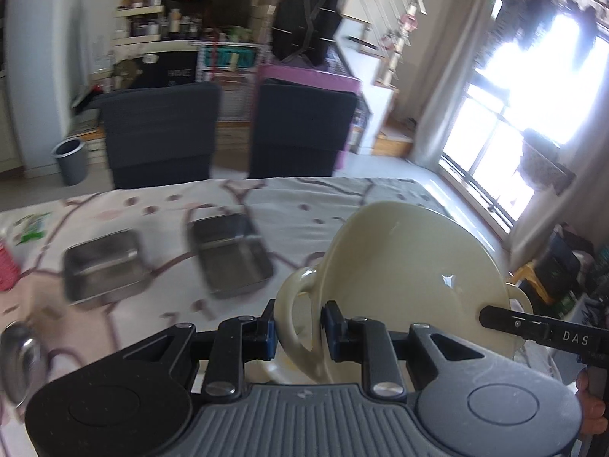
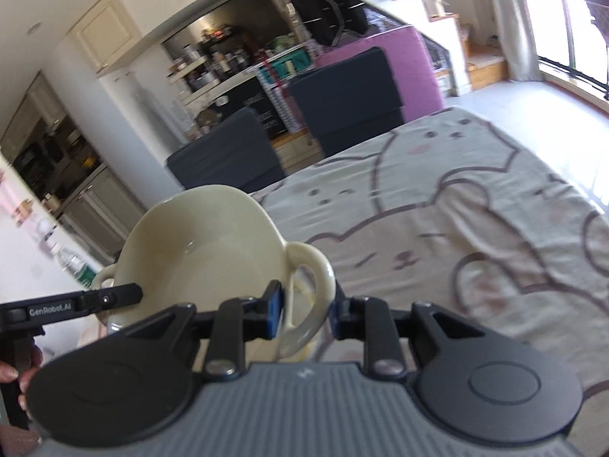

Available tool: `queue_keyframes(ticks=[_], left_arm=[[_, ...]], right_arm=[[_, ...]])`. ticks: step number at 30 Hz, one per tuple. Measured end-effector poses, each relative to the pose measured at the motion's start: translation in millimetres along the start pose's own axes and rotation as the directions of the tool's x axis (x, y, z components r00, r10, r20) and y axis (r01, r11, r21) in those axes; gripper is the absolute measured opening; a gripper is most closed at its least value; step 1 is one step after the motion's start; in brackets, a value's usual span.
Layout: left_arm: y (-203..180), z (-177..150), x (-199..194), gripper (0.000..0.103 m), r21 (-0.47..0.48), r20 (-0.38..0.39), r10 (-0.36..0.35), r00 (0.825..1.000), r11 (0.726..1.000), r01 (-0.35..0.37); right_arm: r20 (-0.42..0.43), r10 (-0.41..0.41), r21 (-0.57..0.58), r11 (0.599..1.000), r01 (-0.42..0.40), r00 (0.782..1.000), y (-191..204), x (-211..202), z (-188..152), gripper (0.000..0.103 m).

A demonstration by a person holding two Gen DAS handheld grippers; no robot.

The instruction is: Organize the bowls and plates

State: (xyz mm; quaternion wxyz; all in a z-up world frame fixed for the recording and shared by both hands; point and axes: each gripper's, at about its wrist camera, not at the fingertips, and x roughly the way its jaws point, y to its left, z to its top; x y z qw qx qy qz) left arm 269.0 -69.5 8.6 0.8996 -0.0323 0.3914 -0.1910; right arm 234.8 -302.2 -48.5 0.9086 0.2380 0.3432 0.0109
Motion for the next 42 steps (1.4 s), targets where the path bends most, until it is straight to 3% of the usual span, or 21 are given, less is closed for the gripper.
queue_keyframes(ticks=[13, 19, 29, 42], left_arm=[[111, -59, -63, 0.025, -0.186, 0.022, 0.139, 0.99, 0.973, -0.133], [151, -88, -71, 0.025, -0.28, 0.018, 0.161, 0.987, 0.948, -0.149], [171, -103, -42, 0.026, -0.313, -0.054, 0.119, 0.991, 0.941, -0.13], [186, -110, -8, 0.027, -0.37, -0.147, 0.092, 0.985, 0.918, -0.141]], right_arm=[[-0.13, 0.127, -0.149, 0.978, -0.146, 0.983, 94, 47, -28, 0.029], [-0.198, 0.138, -0.209, 0.961, -0.179, 0.971, 126, 72, -42, 0.029], [-0.266, 0.072, -0.237, 0.962, -0.137, 0.961, 142, 98, -61, 0.029], [-0.34, -0.008, -0.226, 0.971, -0.073, 0.94, 144, 116, -74, 0.028]])
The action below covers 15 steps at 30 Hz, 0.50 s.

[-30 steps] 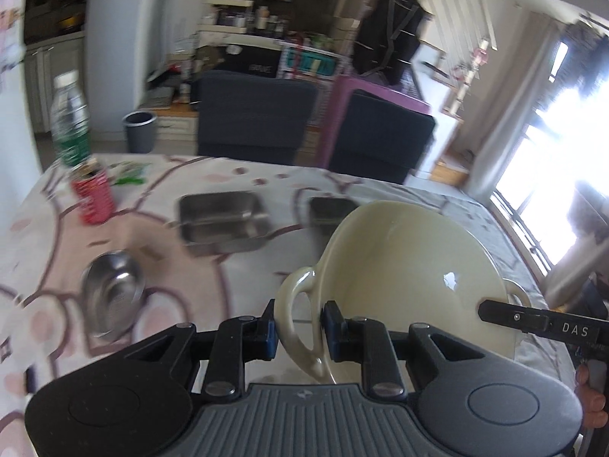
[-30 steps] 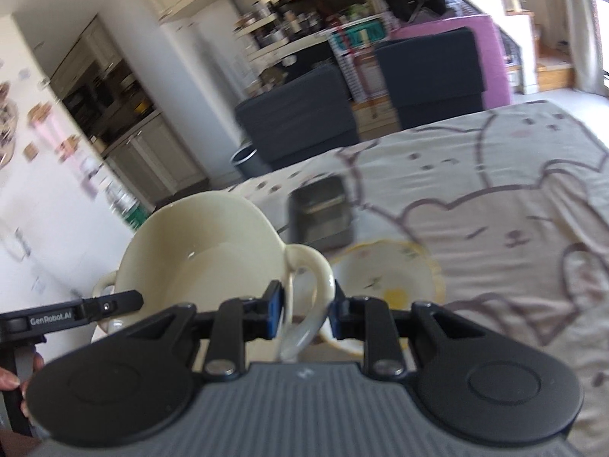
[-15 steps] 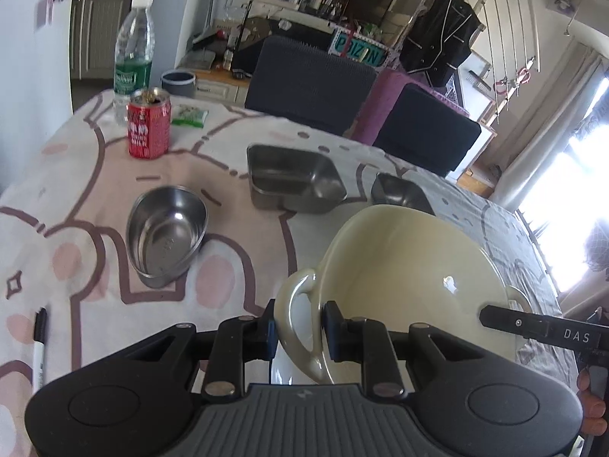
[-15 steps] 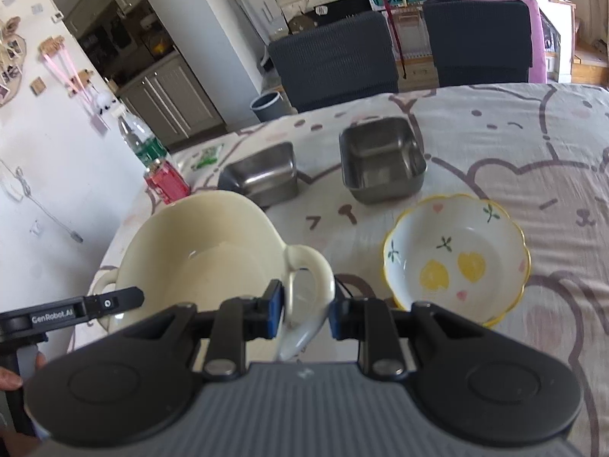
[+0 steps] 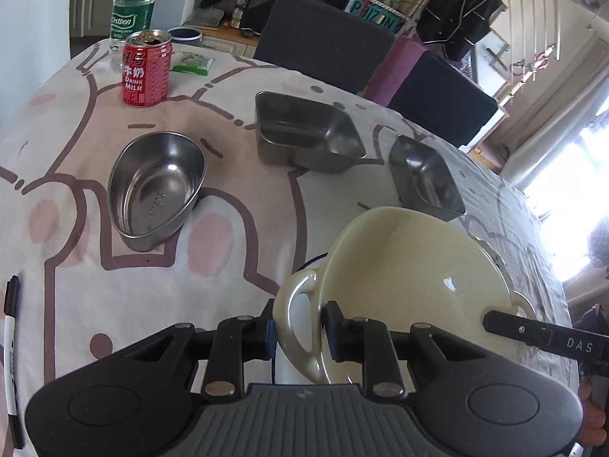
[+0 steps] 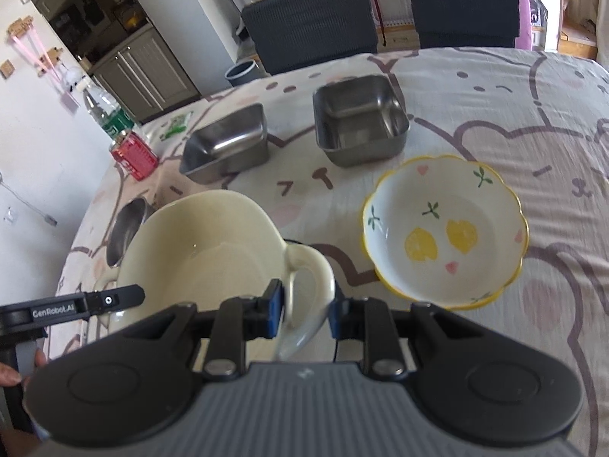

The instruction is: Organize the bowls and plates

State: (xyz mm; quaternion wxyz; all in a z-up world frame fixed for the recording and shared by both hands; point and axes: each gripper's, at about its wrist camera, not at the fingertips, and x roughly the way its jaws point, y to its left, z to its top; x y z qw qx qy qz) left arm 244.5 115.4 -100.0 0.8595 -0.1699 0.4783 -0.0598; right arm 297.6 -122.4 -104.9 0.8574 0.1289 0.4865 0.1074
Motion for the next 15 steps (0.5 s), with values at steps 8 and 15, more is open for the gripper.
queue_keyframes(ticks=[8, 15], left_arm=[[6, -4, 13, 0.028, -0.011, -0.037, -0.001, 0.999, 1.0, 0.001], [8, -8, 18, 0.03, 0.011, -0.066, 0.03, 0.997, 0.999, -0.03]], right_arm=[[-0.033, -0.021, -0.001, 1.0, 0.021, 0.999, -1, 6, -1, 0.028], [-0.061, -0.047, -0.044, 0.998, 0.044, 0.997, 9, 13, -5, 0.028]])
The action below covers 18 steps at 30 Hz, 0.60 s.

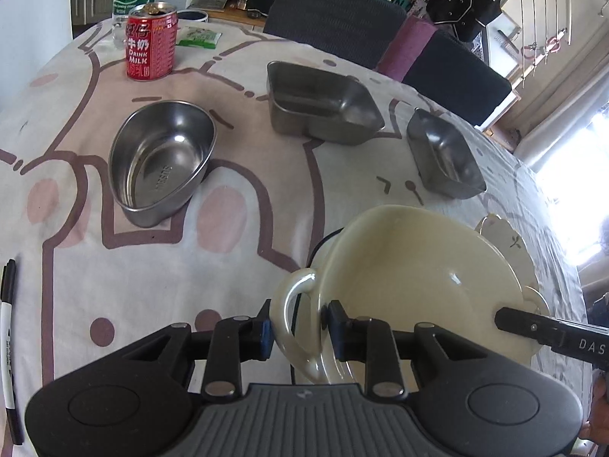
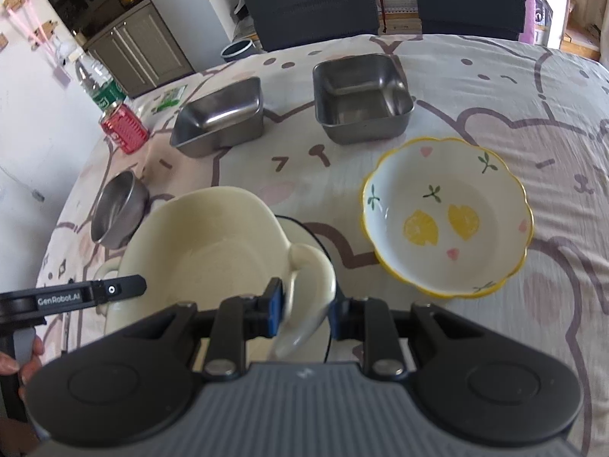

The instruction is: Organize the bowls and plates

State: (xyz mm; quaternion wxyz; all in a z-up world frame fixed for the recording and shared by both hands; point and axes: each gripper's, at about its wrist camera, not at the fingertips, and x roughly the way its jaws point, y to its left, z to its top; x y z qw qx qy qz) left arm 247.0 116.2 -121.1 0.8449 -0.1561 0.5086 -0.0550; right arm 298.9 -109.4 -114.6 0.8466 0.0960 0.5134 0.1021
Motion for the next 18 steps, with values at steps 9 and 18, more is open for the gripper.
queue_keyframes(ticks=[9, 18], left_arm=[[0, -1, 5, 0.03, -0.005, -0.02, -0.01, 1.0, 1.0, 0.01], [3, -2, 12, 0.031, -0.021, -0.041, -0.005, 0.999, 1.0, 0.004]], right_arm=[[-0.008, -0.01, 0.006, 1.0, 0.011, 1.0, -1, 3, 0, 0.028], [-0.027, -0.02, -0.01, 1.0, 0.02, 0.999, -2, 8, -1, 0.028]])
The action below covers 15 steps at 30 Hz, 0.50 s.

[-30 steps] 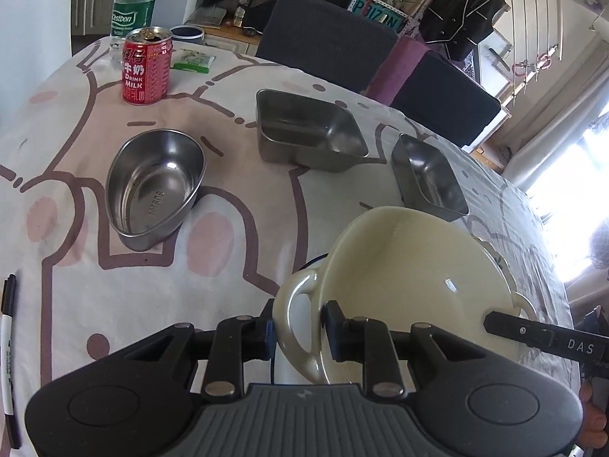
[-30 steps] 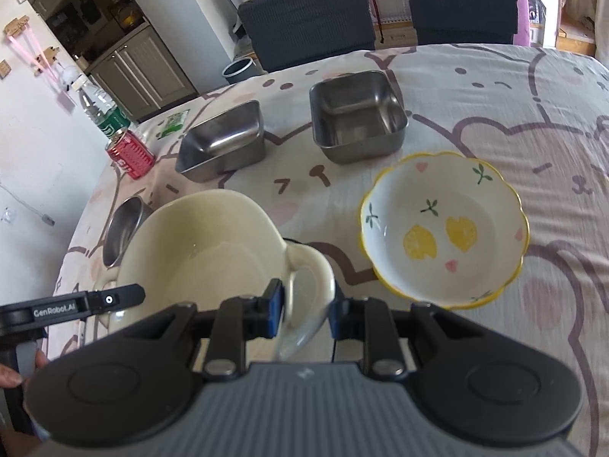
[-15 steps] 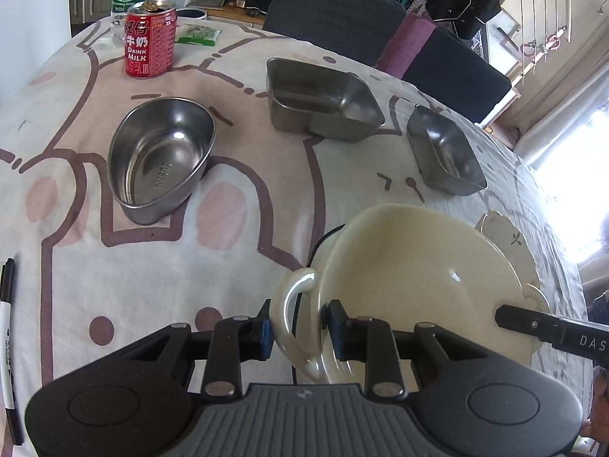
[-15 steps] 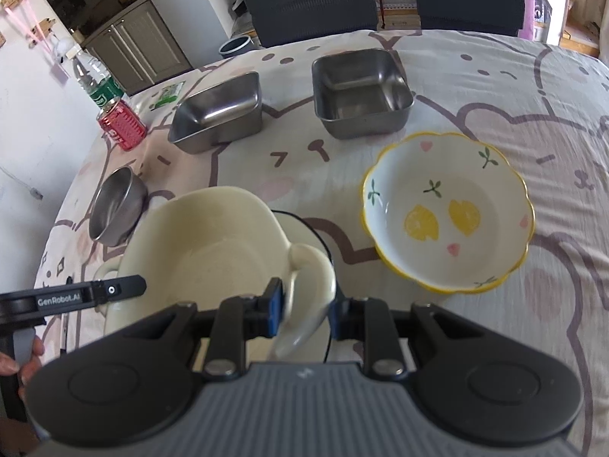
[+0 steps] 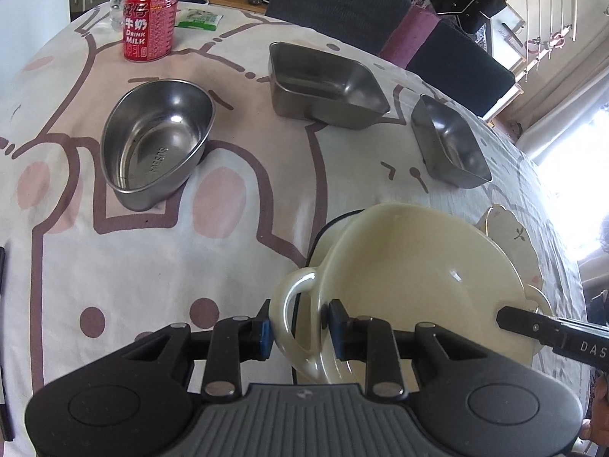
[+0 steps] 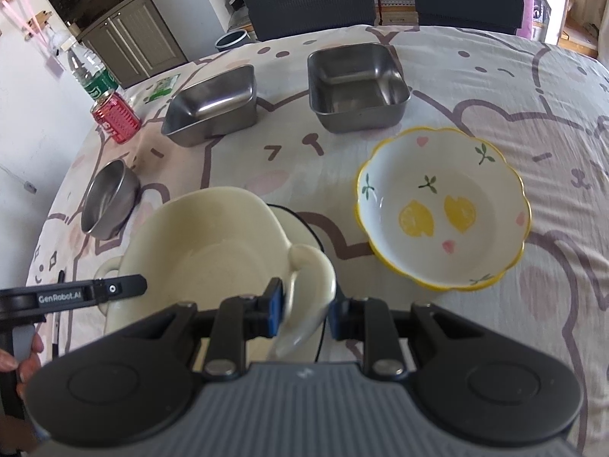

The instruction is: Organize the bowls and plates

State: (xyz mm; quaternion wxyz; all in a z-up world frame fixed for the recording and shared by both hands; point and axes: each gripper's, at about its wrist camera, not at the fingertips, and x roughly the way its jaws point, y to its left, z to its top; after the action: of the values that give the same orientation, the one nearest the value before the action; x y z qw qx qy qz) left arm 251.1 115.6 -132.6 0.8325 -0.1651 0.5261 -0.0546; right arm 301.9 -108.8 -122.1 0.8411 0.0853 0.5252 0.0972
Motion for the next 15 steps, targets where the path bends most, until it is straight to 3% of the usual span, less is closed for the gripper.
queue_keyframes(ticks=[15], left_arm=[[0.9, -0.6, 4.5, 0.032, -0.003, -0.014, 0.019, 1.0, 1.0, -0.019]], right_arm=[[-0.017, -0.009, -0.026, 1.0, 0.009, 1.0, 3.8, 7.6, -0.6, 0.029]])
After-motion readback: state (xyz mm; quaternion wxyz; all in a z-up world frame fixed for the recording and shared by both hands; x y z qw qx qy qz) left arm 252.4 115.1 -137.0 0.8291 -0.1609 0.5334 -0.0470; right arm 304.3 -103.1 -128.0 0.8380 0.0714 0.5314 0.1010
